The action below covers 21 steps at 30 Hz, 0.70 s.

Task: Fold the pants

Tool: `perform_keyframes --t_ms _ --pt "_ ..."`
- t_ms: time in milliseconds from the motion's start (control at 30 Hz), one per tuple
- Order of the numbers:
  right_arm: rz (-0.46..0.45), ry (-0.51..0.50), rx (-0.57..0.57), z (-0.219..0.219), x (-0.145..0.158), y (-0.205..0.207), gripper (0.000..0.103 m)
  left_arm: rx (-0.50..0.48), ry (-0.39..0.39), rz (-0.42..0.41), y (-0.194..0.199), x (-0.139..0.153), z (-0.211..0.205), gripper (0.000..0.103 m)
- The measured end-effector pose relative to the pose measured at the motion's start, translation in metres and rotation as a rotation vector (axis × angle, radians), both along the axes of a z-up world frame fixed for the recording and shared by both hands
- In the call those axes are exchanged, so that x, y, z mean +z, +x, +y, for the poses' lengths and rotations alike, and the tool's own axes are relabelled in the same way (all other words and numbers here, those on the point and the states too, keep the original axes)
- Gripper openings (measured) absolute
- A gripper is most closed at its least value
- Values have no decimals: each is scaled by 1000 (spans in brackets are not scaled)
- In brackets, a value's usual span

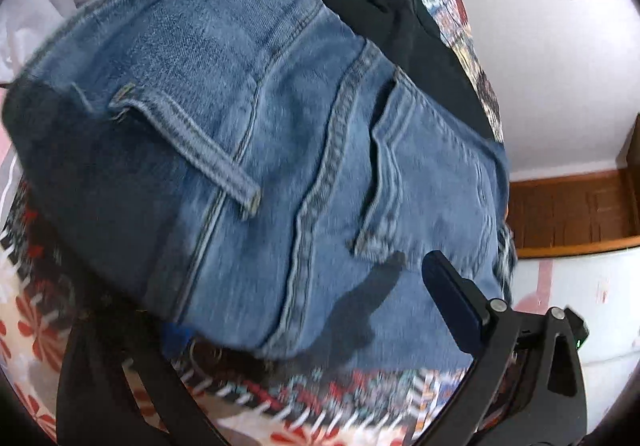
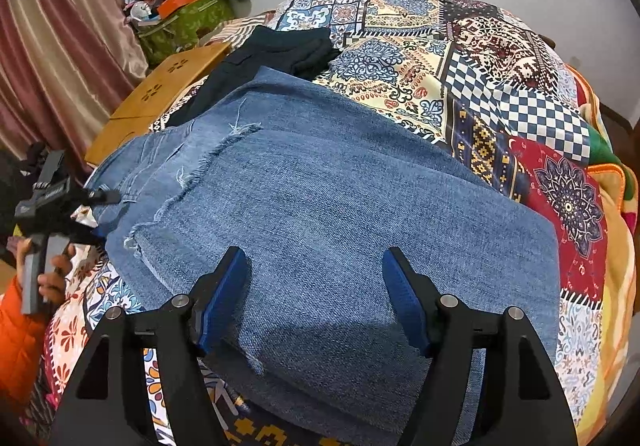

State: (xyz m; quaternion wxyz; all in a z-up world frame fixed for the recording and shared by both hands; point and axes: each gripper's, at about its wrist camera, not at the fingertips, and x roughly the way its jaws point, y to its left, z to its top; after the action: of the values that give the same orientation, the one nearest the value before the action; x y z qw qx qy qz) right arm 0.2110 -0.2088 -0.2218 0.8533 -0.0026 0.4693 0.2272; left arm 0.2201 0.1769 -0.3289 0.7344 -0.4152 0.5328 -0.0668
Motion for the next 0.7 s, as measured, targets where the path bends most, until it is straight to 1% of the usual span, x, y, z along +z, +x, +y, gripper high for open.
perform_keyframes --t_ms 33,67,100,167,200,267,300,333,367,533,600,667,700 --pt "1 1 0 0 0 0 68 7 29 2 2 1 0 82" --pt "1 2 0 0 0 0 68 13 61 11 7 1 -2 73" --pt "1 3 -1 0 0 -1 68 20 64 11 9 3 -3 70" --pt "2 5 -2 0 0 -1 68 35 84 -1 9 7 -4 58" --pt "2 5 -3 0 0 -1 68 33 101 -12 9 11 -5 56" --pt "3 6 -7 0 0 -2 68 26 153 -47 6 21 -7 43" --pt "3 6 -9 0 0 -2 68 14 213 -76 5 32 -12 38" --pt "4 6 -14 -1 1 -3 68 19 305 -96 4 45 -15 17" --pt "5 6 -18 -1 1 -3 68 12 351 -114 2 54 -17 17" --pt "-4 17 -43 -12 8 -11 68 26 407 -197 -15 96 -15 16" --pt "-14 15 -61 -23 12 -16 68 13 482 -226 -27 113 -23 16" --pt "-25 15 -89 -36 16 -22 68 -5 589 -264 -36 135 -35 16" --pt "-30 17 -107 -45 19 -24 68 -10 628 -285 -44 145 -37 16"
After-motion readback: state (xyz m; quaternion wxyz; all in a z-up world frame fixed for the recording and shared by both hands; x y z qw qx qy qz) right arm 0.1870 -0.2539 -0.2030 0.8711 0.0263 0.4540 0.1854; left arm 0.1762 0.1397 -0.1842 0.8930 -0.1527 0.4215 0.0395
